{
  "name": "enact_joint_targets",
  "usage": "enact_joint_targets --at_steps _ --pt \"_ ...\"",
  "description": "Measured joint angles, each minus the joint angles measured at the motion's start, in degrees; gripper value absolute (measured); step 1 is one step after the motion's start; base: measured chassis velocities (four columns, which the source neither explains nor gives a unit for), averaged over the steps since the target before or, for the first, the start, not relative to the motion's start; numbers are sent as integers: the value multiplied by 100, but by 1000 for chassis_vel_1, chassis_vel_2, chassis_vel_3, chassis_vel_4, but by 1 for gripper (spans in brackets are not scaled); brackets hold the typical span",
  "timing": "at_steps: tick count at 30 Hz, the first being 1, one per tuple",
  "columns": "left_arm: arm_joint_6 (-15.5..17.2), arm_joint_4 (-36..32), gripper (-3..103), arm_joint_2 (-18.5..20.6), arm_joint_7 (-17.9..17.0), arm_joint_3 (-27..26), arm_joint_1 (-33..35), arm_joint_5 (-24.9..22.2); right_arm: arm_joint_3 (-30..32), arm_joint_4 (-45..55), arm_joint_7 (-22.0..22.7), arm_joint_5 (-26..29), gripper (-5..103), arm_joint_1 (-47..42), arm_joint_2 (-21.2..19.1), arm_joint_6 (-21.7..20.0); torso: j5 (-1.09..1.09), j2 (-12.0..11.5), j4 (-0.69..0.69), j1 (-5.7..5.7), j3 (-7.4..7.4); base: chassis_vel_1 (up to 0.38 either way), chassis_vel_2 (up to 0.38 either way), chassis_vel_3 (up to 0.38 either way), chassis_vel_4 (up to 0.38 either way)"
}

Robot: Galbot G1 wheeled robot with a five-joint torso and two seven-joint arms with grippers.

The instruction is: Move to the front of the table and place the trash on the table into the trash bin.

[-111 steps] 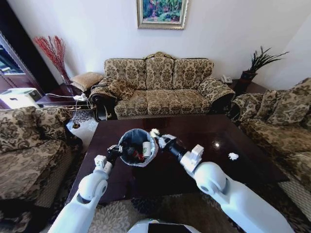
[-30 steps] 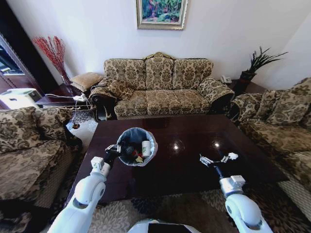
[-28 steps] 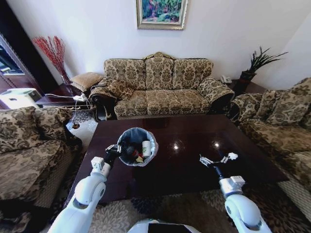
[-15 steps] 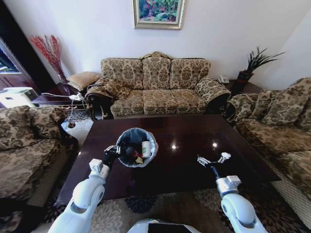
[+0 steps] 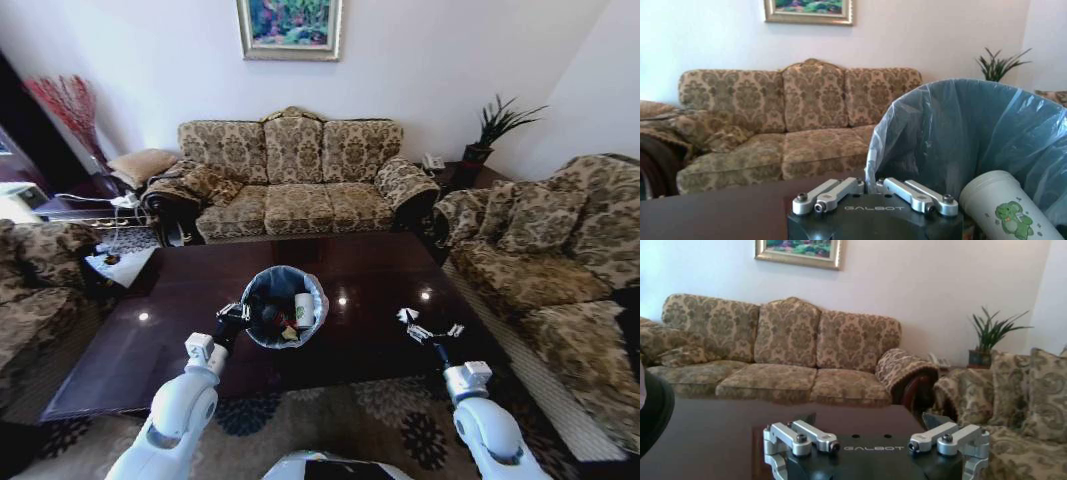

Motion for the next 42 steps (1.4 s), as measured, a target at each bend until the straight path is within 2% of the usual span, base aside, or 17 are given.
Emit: enact_joint_targets --at_steps 10,12,14,16,23,27,31,42 --pt "79 -22 3 -61 56 37 27 80 -33 -154 -7 -33 100 37 71 172 4 0 2 1 0 -171 -161 165 175" --pt "79 -22 3 -62 56 42 27 86 -34 -154 -7 -35 100 31 82 173 3 1 1 0 0 51 26 7 27" --pt "79 -12 3 -60 55 44 10 89 -34 -154 -7 -46 100 27 101 176 -8 1 2 0 0 71 45 3 16" --pt "79 6 3 -51 45 42 -11 91 -36 -154 -8 -58 100 25 124 176 -1 1 5 -1 0 102 129 14 3" --pt "-18 91 3 -25 41 68 -64 122 -37 -183 14 -83 100 27 197 172 3 1 2 1 0 62 74 41 35" --pt "-42 108 3 -23 57 84 -70 127 3 -231 43 -79 100 37 221 166 2 1 -3 0 0 0 0 0 0" --pt "-53 112 3 -21 56 84 -69 129 29 -259 60 -73 100 49 232 170 0 1 1 0 0 0 0 0 0" --pt "-61 112 3 -18 65 90 -52 136 -2 -296 116 -72 100 78 282 152 1 1 1 0 0 -45 43 48 -36"
